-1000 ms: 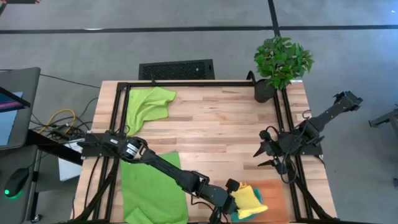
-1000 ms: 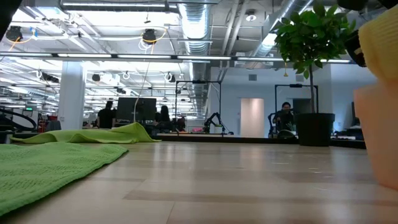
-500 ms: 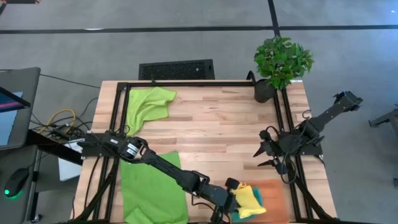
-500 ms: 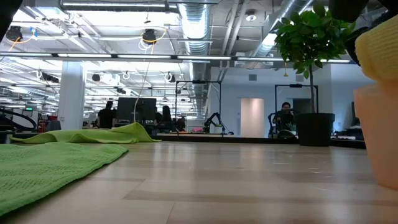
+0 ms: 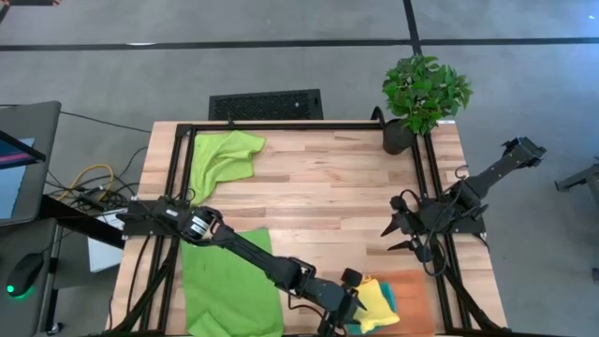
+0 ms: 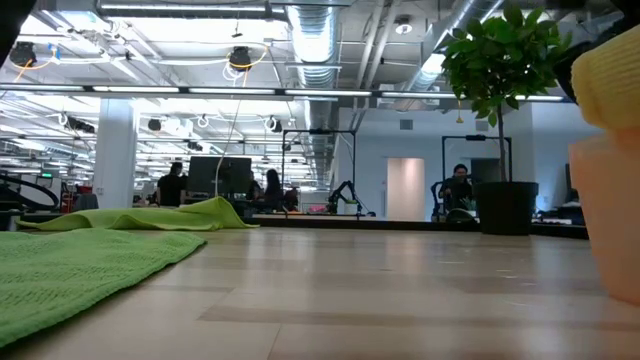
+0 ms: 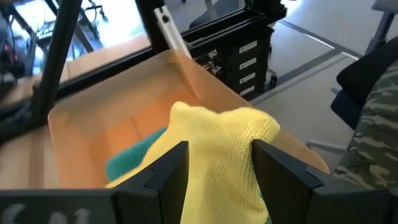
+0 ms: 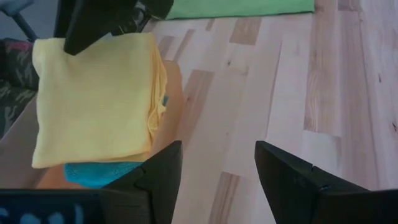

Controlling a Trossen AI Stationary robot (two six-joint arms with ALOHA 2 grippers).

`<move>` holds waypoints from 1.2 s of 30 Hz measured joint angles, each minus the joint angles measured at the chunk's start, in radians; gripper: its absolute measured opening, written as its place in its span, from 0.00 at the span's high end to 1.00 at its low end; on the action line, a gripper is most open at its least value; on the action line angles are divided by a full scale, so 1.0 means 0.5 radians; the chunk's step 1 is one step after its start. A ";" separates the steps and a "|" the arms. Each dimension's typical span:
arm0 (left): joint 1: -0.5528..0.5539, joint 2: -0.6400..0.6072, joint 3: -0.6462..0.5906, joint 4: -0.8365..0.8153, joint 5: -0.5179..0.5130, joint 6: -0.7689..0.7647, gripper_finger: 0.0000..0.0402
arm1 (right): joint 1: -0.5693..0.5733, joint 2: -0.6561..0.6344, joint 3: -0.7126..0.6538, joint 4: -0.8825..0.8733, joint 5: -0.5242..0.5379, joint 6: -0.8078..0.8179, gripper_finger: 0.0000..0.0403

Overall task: Fold microfiber towels
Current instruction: Put the folded yellow microfiber towel into the orange bin

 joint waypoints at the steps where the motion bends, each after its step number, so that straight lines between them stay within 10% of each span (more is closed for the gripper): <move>1: -0.005 0.000 0.008 0.000 0.001 0.030 0.58 | 0.002 0.000 0.000 0.012 0.000 -0.003 0.44; 18: -0.074 -0.053 0.563 -1.351 -0.452 -0.175 0.58 | 0.278 0.345 0.043 0.385 0.062 -0.070 0.44; 36: -0.117 -0.092 0.512 -1.583 -0.602 -0.387 0.58 | 0.415 1.183 0.222 0.951 -0.001 -0.276 0.44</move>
